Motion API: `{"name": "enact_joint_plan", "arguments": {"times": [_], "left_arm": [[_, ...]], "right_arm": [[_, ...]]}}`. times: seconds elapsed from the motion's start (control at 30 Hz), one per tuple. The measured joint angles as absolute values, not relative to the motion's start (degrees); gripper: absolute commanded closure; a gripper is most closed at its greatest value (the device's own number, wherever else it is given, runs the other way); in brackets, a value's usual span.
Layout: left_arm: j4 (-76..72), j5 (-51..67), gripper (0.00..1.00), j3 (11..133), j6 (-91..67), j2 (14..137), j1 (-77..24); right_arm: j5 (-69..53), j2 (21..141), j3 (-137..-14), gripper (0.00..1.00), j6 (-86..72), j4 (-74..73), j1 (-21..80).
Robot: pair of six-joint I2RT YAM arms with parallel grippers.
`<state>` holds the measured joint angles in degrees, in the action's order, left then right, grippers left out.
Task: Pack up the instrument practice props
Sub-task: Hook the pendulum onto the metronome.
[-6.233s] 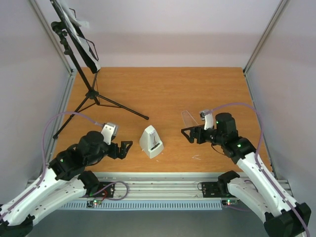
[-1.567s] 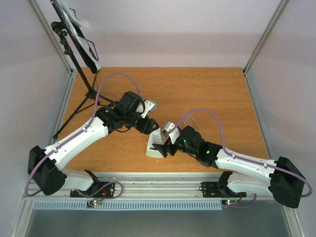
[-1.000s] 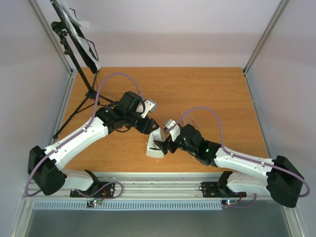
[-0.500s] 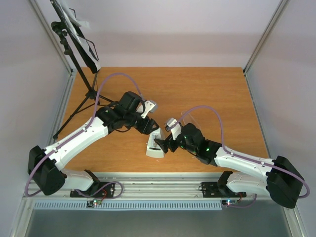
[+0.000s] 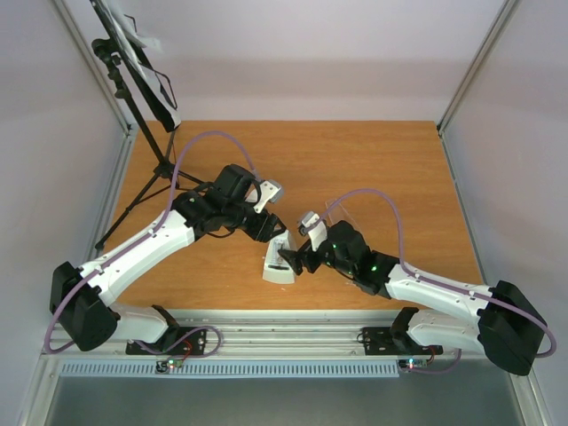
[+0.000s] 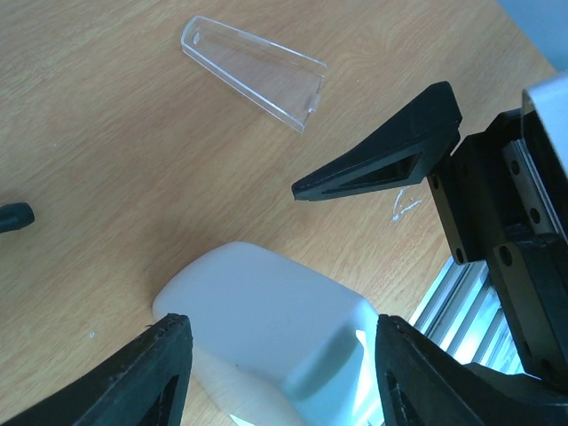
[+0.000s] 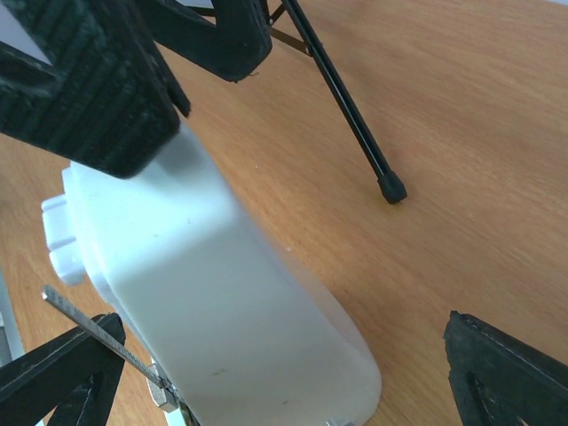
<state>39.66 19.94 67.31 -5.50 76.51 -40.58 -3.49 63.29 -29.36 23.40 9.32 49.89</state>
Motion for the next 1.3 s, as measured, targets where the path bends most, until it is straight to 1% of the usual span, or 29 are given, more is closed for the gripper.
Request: {"name": "enact_joint_plan", "arguments": {"times": [0.37,0.83,1.3], "left_arm": [[39.66,20.45,0.42,67.31,-5.48,76.51,-40.58],[39.68,21.32,0.42,67.31,-5.48,76.55,-40.58],[39.75,21.26,0.41,67.31,-5.45,76.55,-40.58]], "right_arm": [[-7.03,63.31,-28.97,0.01,22.35,9.52,47.72],[-16.38,64.64,-28.97,0.02,21.63,9.91,44.62],[-17.58,61.73,-28.97,0.01,23.57,8.19,44.62]]}}
